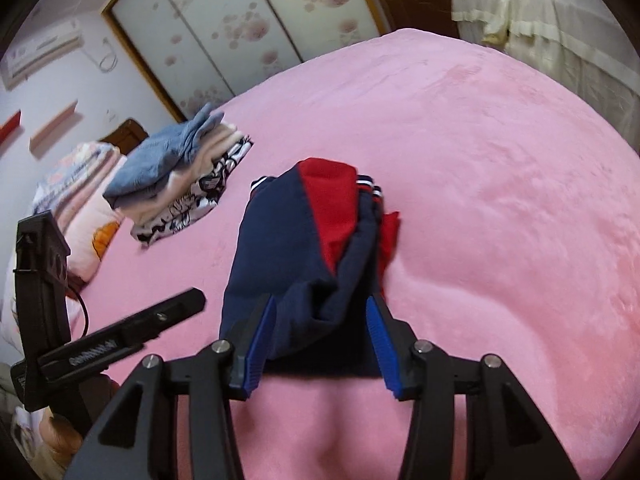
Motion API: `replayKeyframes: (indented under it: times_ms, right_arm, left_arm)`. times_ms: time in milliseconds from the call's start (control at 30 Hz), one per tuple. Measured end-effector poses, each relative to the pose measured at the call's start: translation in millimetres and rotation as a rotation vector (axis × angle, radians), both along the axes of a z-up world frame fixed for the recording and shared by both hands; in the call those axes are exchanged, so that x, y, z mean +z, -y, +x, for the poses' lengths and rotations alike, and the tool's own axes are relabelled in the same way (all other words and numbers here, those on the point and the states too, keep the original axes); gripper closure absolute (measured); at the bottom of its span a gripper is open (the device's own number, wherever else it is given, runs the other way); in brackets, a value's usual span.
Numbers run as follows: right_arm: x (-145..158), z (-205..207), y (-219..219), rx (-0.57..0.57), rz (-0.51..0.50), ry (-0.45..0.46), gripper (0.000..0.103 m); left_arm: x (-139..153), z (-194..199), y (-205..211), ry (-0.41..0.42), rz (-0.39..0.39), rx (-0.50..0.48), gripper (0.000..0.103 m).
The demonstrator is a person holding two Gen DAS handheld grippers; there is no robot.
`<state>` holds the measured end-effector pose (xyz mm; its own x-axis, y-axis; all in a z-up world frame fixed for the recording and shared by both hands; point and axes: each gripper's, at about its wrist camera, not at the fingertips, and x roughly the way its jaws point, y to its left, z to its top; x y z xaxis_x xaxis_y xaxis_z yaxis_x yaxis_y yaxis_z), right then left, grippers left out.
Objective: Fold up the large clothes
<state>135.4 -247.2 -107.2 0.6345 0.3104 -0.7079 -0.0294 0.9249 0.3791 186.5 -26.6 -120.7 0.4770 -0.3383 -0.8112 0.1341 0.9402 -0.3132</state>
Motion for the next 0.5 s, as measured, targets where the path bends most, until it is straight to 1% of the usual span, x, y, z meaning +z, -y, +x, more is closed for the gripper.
replayKeyframes:
  times_ms: [67,133,167,200,233,267,333,367,400,433,500]
  right_arm:
    - [-1.5,6.3,-9.3,0.015,-0.055,-0.005,0.056]
    - [-7.2,11.7,-15.7,0.036,-0.091,-0.022,0.075]
    - [-11.7,13.4,-17.4,0.046,-0.103,-0.035,0.088]
    - [-16.5,14.5,-16.9,0.046,-0.113,-0.051,0.089]
    - [-19.0,13.2,-12.9,0.032,-0.099,-0.054,0.09]
    - [-18.8,9.0,-7.0,0.018,-0.064,-0.043,0.09]
    - [-20.9,1.7,1.2,-0.006,-0.026,-0.033,0.09]
    - [-27.4,-1.7,5.0,-0.017,-0.008,-0.043,0.091]
    - [-34.1,-1.8,5.7,-0.021,-0.003,-0.062,0.091]
    - [-51.1,-1.4,7.2,-0.029,-0.001,-0.109,0.091]
    - [-73.0,0.3,12.2,-0.045,0.035,-0.166,0.09]
  left_arm:
    - [-5.0,1.7,4.6,0.005,0.021,-0.011,0.031]
    - [-9.2,3.7,11.5,0.014,0.041,-0.028,0.033]
    - [-10.9,4.3,16.2,0.017,0.05,-0.035,0.039]
    - [-13.0,4.9,19.7,0.015,0.056,-0.048,0.049]
    - [-14.7,6.3,22.9,0.011,0.06,-0.061,0.055]
    - [-16.4,5.7,25.3,0.006,0.065,-0.071,0.063]
    - [-25.0,3.0,31.1,-0.008,0.071,-0.087,0.065]
    - [-30.1,1.2,33.4,-0.015,0.073,-0.09,0.065]
    - [-37.4,0.0,35.1,-0.025,0.073,-0.093,0.065]
    - [-43.6,-0.5,35.7,-0.036,0.068,-0.093,0.065]
    - [-50.4,-1.4,34.1,-0.059,0.035,-0.09,0.065]
